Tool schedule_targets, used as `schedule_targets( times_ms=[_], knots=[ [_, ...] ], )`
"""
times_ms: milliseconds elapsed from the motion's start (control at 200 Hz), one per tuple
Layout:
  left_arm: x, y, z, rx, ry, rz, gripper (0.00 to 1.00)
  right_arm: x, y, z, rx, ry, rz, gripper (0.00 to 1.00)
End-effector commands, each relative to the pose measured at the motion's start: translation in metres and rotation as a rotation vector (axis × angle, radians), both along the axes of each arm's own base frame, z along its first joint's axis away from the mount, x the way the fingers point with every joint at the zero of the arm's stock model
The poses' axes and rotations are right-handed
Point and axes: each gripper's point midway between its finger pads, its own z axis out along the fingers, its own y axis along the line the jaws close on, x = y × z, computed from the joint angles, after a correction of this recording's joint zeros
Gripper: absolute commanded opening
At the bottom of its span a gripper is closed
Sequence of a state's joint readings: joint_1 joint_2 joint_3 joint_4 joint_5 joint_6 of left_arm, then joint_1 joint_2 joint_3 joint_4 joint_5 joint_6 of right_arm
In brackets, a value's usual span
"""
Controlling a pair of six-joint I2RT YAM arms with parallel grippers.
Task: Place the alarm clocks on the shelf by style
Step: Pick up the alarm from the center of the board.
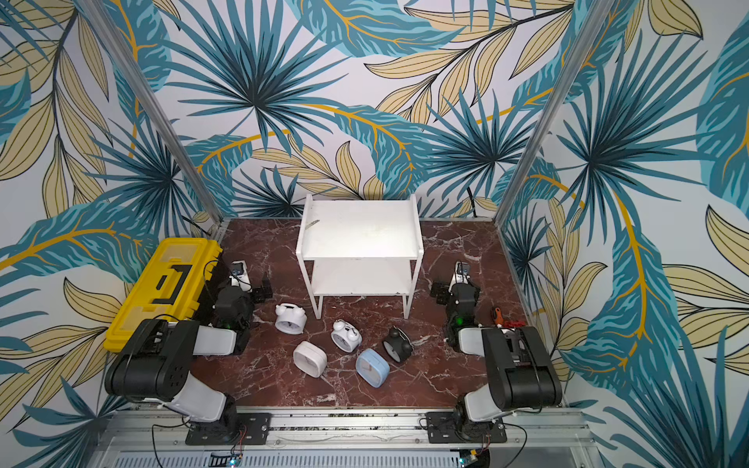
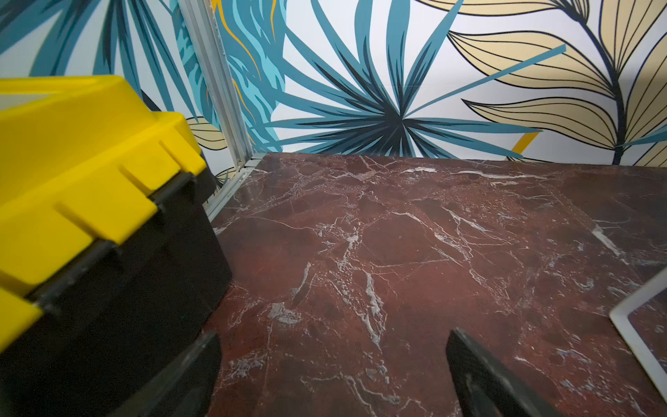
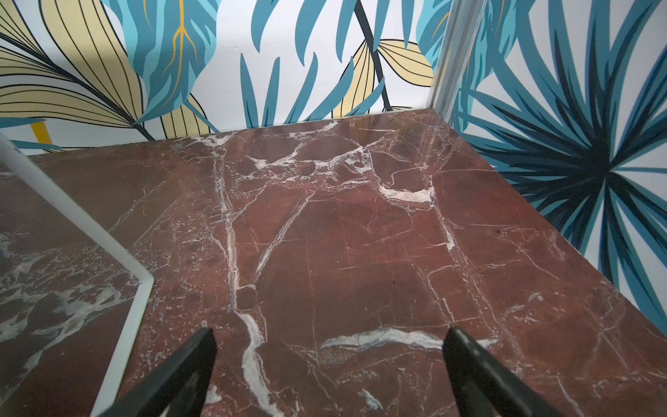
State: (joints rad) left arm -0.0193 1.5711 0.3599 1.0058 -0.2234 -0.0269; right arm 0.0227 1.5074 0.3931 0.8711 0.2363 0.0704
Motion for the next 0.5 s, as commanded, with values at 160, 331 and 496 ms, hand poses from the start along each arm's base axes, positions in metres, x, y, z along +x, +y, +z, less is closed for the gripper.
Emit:
schedule_targets(
  times_ms=[160, 331, 496],
  knots=[
    [-0.001, 0.007, 0.001, -0.027, -0.011, 0.005, 1.00, 0.002, 0.006, 0.002, -0.010, 0.003, 0.028, 1.00],
    [-0.002, 0.007, 0.000, -0.026, -0.008, 0.006, 1.00, 0.002, 0.006, 0.001, -0.010, 0.005, 0.027, 0.99],
    [-0.001, 0.008, 0.004, -0.027, -0.013, 0.011, 1.00, -0.004, -0.013, 0.028, -0.026, -0.033, -0.092, 0.99]
  ],
)
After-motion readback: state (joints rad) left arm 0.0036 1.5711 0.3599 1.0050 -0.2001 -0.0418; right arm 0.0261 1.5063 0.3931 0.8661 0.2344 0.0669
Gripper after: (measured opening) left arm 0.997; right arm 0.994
